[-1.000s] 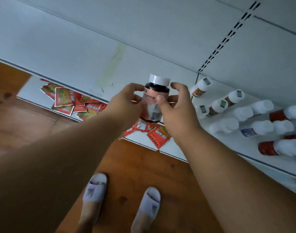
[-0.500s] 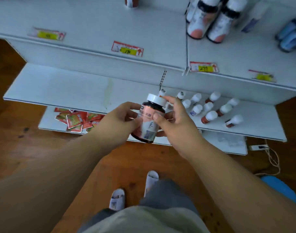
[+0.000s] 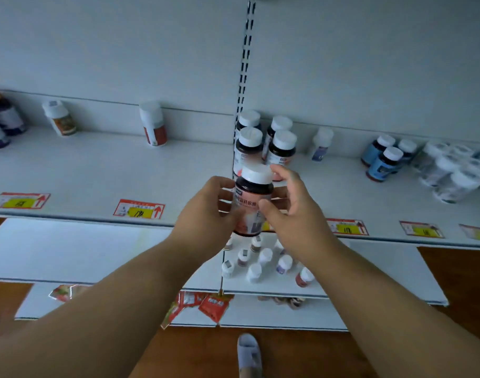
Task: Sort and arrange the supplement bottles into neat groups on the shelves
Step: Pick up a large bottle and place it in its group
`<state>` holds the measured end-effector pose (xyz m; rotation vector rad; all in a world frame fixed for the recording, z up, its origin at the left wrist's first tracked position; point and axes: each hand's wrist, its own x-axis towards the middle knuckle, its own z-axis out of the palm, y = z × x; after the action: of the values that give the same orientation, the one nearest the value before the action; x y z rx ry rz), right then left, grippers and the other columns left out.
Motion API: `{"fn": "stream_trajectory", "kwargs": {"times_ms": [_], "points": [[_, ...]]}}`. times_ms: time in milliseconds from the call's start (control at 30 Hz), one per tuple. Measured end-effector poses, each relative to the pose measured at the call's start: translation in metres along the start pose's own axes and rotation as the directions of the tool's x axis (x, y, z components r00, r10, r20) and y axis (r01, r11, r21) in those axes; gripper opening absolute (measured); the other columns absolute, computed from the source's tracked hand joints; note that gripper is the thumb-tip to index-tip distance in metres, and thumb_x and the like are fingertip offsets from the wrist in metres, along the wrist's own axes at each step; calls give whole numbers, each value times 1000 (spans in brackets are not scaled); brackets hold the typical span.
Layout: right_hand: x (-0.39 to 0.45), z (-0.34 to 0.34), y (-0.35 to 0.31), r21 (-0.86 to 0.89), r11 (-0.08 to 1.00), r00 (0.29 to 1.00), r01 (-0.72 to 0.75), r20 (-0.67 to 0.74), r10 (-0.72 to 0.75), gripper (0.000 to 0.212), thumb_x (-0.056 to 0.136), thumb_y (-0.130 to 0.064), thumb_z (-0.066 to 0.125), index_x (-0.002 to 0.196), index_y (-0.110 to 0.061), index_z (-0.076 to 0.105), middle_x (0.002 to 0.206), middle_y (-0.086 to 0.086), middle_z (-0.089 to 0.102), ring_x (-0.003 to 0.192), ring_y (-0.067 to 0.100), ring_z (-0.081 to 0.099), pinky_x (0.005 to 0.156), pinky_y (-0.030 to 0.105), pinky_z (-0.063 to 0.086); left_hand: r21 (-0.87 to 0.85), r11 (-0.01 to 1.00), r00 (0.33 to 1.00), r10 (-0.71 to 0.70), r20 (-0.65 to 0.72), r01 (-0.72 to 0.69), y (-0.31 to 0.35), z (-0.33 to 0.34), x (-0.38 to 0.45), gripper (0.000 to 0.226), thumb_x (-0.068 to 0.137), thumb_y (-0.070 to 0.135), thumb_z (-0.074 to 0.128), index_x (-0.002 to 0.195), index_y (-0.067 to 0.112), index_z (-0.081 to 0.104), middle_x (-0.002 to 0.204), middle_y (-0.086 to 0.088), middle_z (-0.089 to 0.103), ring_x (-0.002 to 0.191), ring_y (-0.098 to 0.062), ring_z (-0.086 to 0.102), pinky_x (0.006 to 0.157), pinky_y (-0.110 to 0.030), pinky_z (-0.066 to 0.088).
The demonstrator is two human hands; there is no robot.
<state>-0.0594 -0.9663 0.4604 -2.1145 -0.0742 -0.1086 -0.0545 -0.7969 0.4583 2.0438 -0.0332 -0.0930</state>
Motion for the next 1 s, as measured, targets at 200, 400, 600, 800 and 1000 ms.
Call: {"fn": "stream_trajectory", "kwargs": {"times_ms": [200, 400, 600, 800, 1000], "points": [[69, 0, 31, -67, 993, 994, 102, 45, -99, 61, 90, -21, 67, 135, -46, 34, 128, -6, 61, 112, 16, 62, 93, 40, 53, 61, 994, 977, -78, -198, 92, -4, 34, 63, 35, 91, 16, 66, 118, 30, 50, 111, 12, 66, 87, 2, 64, 67, -15, 48], [78, 21, 44, -88, 972, 973, 217, 100, -209, 71, 90, -15, 66, 147, -35, 29, 143, -3, 51, 124, 14, 53, 93, 23, 43, 141, 980, 960, -102, -261, 142, -23, 35, 73, 36, 89, 19, 70, 118, 26, 50, 113, 7, 65, 91, -9, 65, 70, -19, 45], [60, 17, 35, -221, 960, 985, 173, 17, -173, 74, 88, -19, 69, 150, -28, 29, 142, 6, 46, 127, 19, 48, 100, 30, 42, 226, 969, 976, -51, -211, 99, -20, 24, 61, 43, 87, 25, 72, 124, 24, 49, 116, 7, 60, 89, -9, 61, 75, -24, 44], [-17, 32, 10, -313, 946, 985, 81, -117, -123, 69, 89, -21, 68, 148, -30, 33, 135, 2, 44, 122, 17, 49, 98, 31, 45, 229, 966, 987, 139, -85, -117, -26, 0, -7, 35, 89, 22, 70, 112, 33, 46, 111, 11, 58, 88, -2, 57, 69, -10, 42], [-97, 58, -29, -273, 960, 983, 58, -154, -103, 64, 91, -22, 65, 141, -45, 32, 132, -8, 43, 119, 10, 48, 97, 25, 43, 236, 927, 956, 291, 36, -291, -41, -29, -71, 35, 90, 18, 68, 121, 26, 52, 110, 12, 56, 89, -1, 55, 72, -3, 39]]}}
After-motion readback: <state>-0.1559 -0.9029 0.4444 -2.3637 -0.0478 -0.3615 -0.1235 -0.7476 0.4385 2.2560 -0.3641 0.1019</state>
